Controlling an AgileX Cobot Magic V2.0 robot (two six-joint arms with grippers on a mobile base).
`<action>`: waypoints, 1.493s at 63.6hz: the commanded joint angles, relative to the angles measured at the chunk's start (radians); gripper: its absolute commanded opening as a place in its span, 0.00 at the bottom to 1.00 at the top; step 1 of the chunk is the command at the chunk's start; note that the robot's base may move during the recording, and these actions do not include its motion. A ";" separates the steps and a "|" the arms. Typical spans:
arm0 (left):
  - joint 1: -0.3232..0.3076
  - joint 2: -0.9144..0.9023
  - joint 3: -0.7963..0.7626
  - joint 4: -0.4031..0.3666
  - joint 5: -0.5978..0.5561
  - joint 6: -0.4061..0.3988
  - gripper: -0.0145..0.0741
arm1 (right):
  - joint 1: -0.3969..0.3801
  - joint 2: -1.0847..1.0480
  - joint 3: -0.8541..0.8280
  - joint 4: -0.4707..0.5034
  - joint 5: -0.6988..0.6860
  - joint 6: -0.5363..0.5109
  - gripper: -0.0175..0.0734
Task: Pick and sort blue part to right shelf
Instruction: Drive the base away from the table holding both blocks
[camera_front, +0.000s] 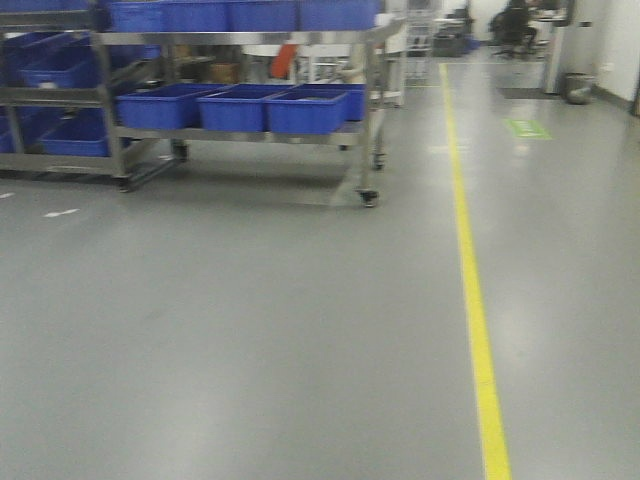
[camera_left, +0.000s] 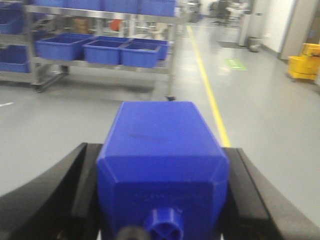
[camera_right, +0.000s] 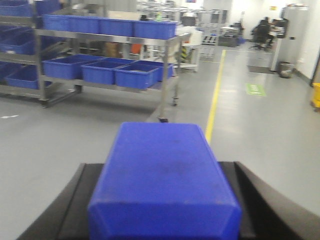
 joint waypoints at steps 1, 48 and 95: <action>-0.008 0.008 -0.030 -0.009 -0.088 -0.004 0.62 | -0.008 0.011 -0.029 -0.010 -0.095 -0.007 0.67; -0.008 0.008 -0.030 -0.009 -0.088 -0.004 0.62 | -0.008 0.011 -0.029 -0.010 -0.095 -0.007 0.67; -0.008 0.008 -0.030 -0.009 -0.088 -0.004 0.62 | -0.008 0.011 -0.029 -0.010 -0.095 -0.007 0.67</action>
